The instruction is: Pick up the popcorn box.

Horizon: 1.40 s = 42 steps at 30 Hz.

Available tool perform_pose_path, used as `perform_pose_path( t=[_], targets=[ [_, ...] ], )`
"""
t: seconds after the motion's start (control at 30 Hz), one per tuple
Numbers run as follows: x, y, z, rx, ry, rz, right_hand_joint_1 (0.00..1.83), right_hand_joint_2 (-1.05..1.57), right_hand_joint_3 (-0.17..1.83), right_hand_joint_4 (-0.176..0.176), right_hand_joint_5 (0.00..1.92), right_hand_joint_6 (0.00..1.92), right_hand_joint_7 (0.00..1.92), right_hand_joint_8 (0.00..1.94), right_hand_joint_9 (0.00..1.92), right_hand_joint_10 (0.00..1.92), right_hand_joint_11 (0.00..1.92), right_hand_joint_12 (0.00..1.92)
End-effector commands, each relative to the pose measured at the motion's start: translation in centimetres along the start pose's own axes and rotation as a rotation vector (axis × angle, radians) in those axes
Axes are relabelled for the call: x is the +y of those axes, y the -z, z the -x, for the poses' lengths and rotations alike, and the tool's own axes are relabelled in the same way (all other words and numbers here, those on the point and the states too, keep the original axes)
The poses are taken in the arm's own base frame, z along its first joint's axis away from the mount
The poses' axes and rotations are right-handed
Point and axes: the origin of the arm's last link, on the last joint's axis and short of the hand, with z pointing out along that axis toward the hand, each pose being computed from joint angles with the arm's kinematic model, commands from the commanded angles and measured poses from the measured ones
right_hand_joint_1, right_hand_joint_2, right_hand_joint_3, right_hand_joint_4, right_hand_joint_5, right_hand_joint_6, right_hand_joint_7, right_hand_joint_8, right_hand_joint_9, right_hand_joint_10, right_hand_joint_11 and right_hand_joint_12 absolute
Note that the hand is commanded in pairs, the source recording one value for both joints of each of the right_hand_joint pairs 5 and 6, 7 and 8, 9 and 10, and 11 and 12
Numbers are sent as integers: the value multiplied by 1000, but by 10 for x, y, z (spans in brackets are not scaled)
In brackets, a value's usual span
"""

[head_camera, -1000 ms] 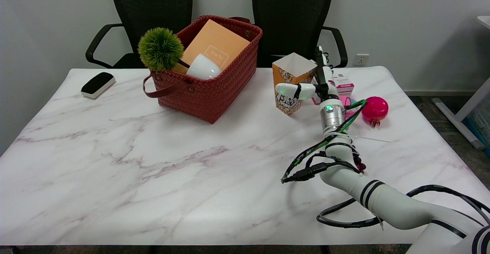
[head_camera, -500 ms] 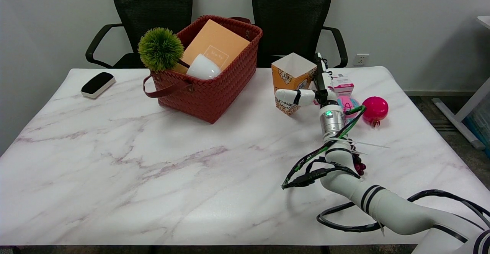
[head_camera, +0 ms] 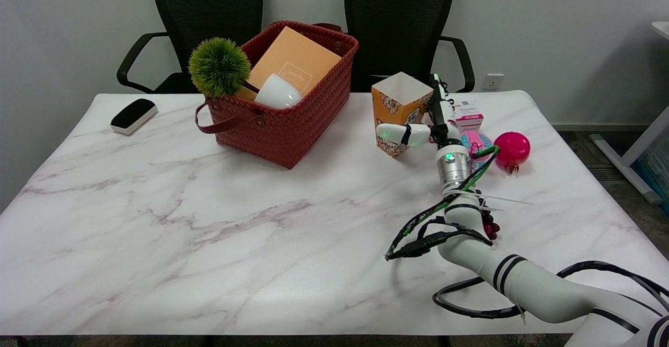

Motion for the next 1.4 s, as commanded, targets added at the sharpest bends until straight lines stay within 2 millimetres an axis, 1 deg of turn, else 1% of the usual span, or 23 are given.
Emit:
perform_pose_path(
  t=[0.03,0.17,0.4,0.57,0.77,0.9,1.0,1.1,1.17,1.2,1.4],
  targets=[
    [-4,-5,-2,3,8,-13,993,-296,448,0,0,0,24,24,255,255,277,277],
    [-6,-6,0,-4,10,-18,994,-305,454,0,0,0,30,30,257,257,276,276],
    [-5,-5,5,-24,7,-11,996,-312,455,0,0,0,36,36,258,258,273,273],
    [-5,-5,9,-41,11,-6,1016,-300,412,0,0,0,40,40,259,259,271,271],
    [-3,-4,11,-55,8,4,1031,-297,423,0,0,0,43,43,264,264,269,269],
    [-4,-5,11,-53,8,2,1044,-282,398,0,0,0,45,45,266,266,266,266],
    [-4,-5,10,-48,10,-1,1078,-216,339,0,0,0,46,46,274,274,262,262],
    [-5,-5,10,-45,4,-1,1107,-189,368,0,0,0,51,51,279,279,265,265],
    [-2,-5,8,-39,9,8,1124,-150,351,0,0,0,59,59,282,282,270,270],
    [-4,-5,10,-41,-1,2,1127,-143,358,0,0,0,61,61,283,283,272,272],
    [-5,-5,9,-34,-2,0,1147,-123,460,0,0,0,83,83,293,293,284,284]
  ],
)
